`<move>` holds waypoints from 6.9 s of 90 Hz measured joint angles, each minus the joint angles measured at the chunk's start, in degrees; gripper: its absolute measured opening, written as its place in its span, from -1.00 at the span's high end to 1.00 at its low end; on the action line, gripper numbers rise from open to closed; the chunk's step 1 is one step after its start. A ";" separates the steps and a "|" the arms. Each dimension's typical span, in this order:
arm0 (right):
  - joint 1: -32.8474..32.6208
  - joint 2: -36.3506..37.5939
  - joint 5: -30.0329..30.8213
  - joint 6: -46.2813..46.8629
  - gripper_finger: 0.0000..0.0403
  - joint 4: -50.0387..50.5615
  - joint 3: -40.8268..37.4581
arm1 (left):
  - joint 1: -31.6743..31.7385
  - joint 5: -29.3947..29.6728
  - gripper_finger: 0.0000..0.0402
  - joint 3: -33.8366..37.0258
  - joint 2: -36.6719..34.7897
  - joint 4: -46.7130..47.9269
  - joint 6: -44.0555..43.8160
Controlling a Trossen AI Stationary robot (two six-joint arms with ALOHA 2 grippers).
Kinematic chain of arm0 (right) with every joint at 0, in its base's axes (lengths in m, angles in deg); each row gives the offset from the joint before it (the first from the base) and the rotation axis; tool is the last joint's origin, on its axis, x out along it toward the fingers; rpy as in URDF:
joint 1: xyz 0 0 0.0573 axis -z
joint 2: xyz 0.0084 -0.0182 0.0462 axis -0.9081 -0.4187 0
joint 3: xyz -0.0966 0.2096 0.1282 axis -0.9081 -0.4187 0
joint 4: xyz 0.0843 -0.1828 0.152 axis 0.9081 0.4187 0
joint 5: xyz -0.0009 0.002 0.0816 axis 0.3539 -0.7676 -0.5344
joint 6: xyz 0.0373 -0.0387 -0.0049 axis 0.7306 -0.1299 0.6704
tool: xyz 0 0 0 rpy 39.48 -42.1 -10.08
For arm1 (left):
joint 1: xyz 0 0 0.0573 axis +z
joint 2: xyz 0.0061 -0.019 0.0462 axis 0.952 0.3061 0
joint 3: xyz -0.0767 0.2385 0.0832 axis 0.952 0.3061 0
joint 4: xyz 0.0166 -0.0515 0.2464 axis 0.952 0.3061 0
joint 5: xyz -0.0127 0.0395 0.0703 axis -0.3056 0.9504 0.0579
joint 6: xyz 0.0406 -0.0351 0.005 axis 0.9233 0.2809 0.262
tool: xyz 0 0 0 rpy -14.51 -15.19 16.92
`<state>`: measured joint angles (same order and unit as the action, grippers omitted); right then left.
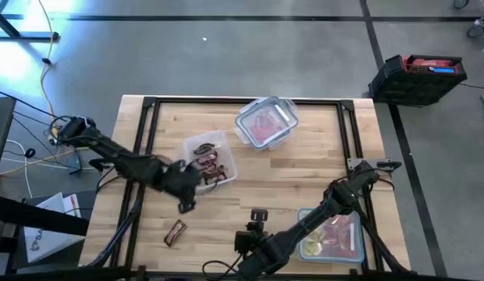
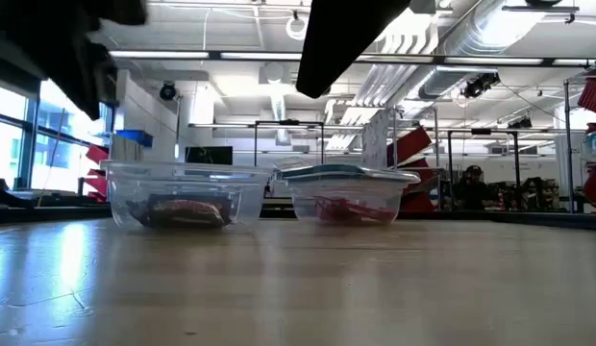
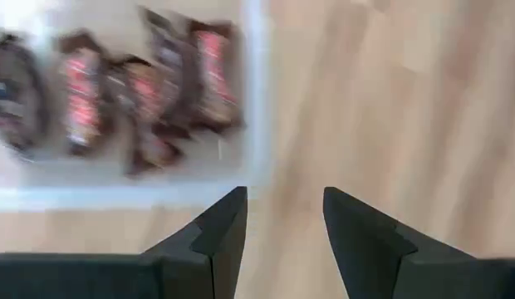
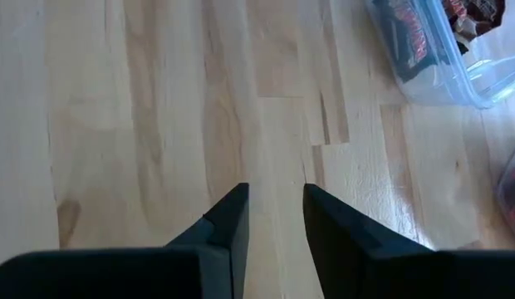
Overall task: Sort candy
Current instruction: Put the brown chocolate bar into the transparent bin, then close the transparent bin
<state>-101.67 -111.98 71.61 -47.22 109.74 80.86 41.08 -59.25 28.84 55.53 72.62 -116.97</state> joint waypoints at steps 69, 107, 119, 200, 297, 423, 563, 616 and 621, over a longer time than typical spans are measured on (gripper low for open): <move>1.57 0.00 -0.07 -0.16 0.58 -0.31 0.00 | -20.89 -6.54 -0.15 0.07 16.36 -4.64 -38.88; 1.55 0.00 -0.16 -0.18 0.58 -0.31 0.00 | -20.26 -10.77 -0.27 0.02 23.77 -5.16 -41.87; 1.57 0.00 -0.13 -0.18 0.58 -0.42 0.00 | -20.09 -10.25 -0.27 -0.24 25.05 -4.56 -41.23; 1.55 0.00 -0.02 -0.18 0.58 -0.93 -0.02 | -6.48 3.33 0.63 -5.71 15.92 10.64 -19.03; 1.60 0.00 5.81 -2.11 0.58 -5.25 0.00 | 26.29 15.64 0.57 -3.15 10.35 -16.50 21.53; 20.83 8.91 17.66 -15.97 0.58 14.75 0.02 | 10.69 29.81 0.21 -3.21 2.99 18.51 -7.29; 29.46 36.08 15.34 -49.58 0.81 -85.80 -68.75 | 11.10 37.35 0.21 9.00 -3.48 25.48 -22.76; 33.53 33.70 7.78 -50.19 -0.06 -80.78 -69.40 | 5.75 35.87 0.21 13.35 -9.77 24.78 -27.46; 34.44 32.74 7.78 -50.13 -0.14 -81.82 -69.40 | 5.75 34.49 0.21 13.42 -9.77 24.72 -27.50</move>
<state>-67.23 -79.24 79.39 -97.35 27.92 11.47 46.83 -24.76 42.26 45.76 97.34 -144.47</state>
